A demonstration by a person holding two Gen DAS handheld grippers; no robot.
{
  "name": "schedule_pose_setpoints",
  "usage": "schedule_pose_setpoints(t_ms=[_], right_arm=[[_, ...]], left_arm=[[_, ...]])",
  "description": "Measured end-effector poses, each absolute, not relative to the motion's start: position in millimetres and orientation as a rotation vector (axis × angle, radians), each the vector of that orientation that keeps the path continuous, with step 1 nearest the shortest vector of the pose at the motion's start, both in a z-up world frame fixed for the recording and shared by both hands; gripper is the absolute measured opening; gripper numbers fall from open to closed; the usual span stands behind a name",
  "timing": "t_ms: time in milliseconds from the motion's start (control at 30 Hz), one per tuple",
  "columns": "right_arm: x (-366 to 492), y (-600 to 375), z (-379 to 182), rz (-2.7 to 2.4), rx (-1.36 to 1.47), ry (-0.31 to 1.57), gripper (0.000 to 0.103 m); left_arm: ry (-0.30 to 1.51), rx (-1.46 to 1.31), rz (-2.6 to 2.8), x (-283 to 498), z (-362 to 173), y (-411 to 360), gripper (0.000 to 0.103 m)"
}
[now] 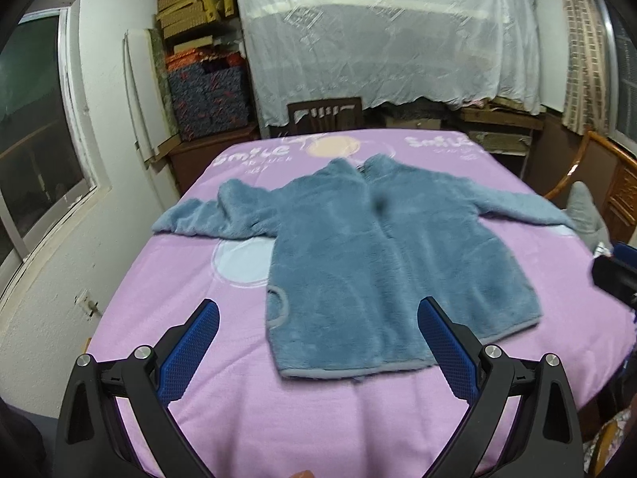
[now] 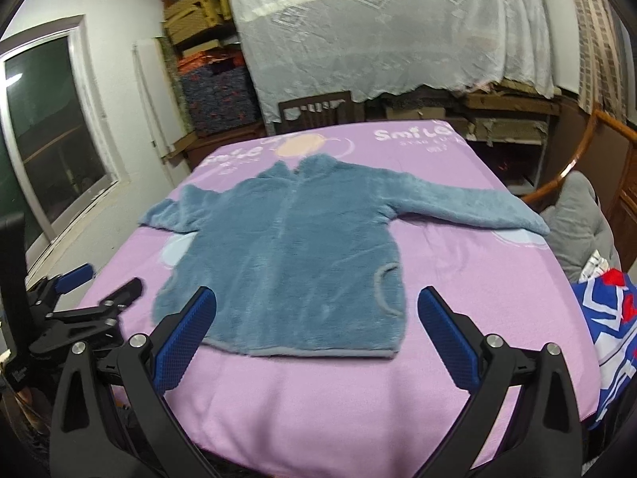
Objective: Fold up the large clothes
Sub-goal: 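Lower the right tool to the jacket's sleeve cuff and close on it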
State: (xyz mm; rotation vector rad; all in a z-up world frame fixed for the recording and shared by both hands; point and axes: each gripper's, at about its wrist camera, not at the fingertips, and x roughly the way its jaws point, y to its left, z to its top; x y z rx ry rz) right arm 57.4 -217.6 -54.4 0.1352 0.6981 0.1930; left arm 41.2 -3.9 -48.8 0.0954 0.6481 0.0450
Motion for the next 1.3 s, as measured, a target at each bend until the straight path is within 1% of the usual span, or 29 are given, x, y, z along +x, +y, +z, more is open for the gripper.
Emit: schedule_pose_setpoints(t_ms=[133,267,300,467,667,900,933,1000,1033,1100,1133,1200,1233,1300], right_arm=[[94.5,-262.9,-70.0,0.137,0.246,0.720,0.099],[133.3,-325.3,-92.7,0.089,0.496,0.741,0.099],[142.6,-347.2,-102.5,0.077,0.596,0.740,0.099],[169.9,-414.5,-136.9,0.026,0.907,0.715,0.099],[193.8,-449.9,-160.3,-0.061,1.035,0.677,0.099],[238.1,-462.0,-180.4,-0.052,1.111,0.684,0.098],[243.0,-461.3,-181.2,-0.062,1.101,0.686,0.096],[253.5,-460.5,-180.5,-0.103,1.059,0.679,0.089],[257.3,-461.1,-180.5,-0.115,1.050,0.676,0.087],[265.5,-463.6,-184.0,-0.136,1.045,0.669,0.079],[269.3,-465.0,-186.2,-0.158,1.041,0.666,0.076],[272.7,-466.4,-188.5,-0.190,1.038,0.658,0.067],[274.7,-467.9,-190.1,-0.210,1.039,0.649,0.064],[277.9,-473.8,-193.8,-0.237,1.056,0.628,0.052]], left_arm=[[0.686,0.088,0.074,70.3,-57.5,10.0,0.100],[0.752,0.081,0.063,113.4,-66.8,15.3,0.100],[0.765,0.083,0.057,125.5,-68.9,15.3,0.100],[0.795,0.090,0.045,177.2,-75.4,8.0,0.100],[0.849,0.098,0.004,235.5,-86.3,-7.3,0.100],[0.948,0.110,-0.012,286.5,-120.0,-20.9,0.100],[0.969,0.092,-0.014,293.6,-127.3,-20.3,0.100],[0.990,0.076,-0.013,297.9,-135.5,-17.3,0.100],[1.003,0.068,-0.014,301.0,-141.1,-15.7,0.100],[1.017,0.060,-0.011,305.8,-148.2,-12.6,0.100],[1.022,0.048,-0.015,308.0,-151.8,-9.6,0.100],[1.012,0.025,-0.021,307.3,-153.9,-6.0,0.100],[1.007,0.031,-0.019,306.9,-154.7,-6.6,0.100],[0.997,0.043,-0.015,305.8,-155.5,-8.2,0.100]])
